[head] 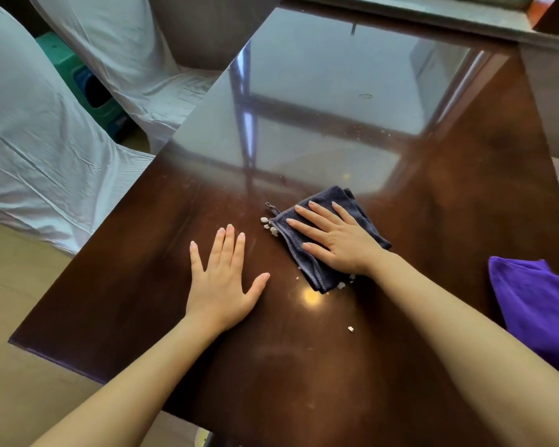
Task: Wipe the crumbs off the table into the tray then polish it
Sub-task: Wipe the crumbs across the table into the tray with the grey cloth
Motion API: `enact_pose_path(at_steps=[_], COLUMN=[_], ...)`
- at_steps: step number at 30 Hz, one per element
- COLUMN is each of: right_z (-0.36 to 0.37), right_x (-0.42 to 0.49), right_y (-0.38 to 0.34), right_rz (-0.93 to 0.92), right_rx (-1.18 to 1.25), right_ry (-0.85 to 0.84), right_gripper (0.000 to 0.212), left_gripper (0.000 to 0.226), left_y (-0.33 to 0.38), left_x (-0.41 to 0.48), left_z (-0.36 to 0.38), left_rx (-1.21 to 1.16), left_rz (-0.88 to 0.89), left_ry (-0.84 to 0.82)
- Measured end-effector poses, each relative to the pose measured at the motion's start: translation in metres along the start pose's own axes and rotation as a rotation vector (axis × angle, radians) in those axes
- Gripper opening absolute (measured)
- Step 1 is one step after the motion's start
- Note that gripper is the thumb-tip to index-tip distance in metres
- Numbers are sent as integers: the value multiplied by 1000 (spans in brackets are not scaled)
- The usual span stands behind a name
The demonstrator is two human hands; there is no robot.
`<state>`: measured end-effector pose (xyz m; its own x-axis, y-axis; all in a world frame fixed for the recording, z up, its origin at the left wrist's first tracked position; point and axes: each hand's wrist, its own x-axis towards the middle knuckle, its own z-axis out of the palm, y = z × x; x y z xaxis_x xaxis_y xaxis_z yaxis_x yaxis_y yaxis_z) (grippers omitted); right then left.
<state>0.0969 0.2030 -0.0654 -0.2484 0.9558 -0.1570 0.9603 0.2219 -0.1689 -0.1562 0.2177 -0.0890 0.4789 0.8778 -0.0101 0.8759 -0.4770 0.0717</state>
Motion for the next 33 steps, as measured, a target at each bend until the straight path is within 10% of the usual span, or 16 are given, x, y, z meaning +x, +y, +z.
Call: enact_pose_path(at_steps=[33], right_z=[36], right_x=[-85], right_y=[-45], right_rz=[551], right_rx=[156], right_ry=[228], right_gripper=[54], left_gripper=[87], left_y=[-1], left_x=[1], left_z=[4], left_rx=[-18], left_rz=[8], left_ry=[14])
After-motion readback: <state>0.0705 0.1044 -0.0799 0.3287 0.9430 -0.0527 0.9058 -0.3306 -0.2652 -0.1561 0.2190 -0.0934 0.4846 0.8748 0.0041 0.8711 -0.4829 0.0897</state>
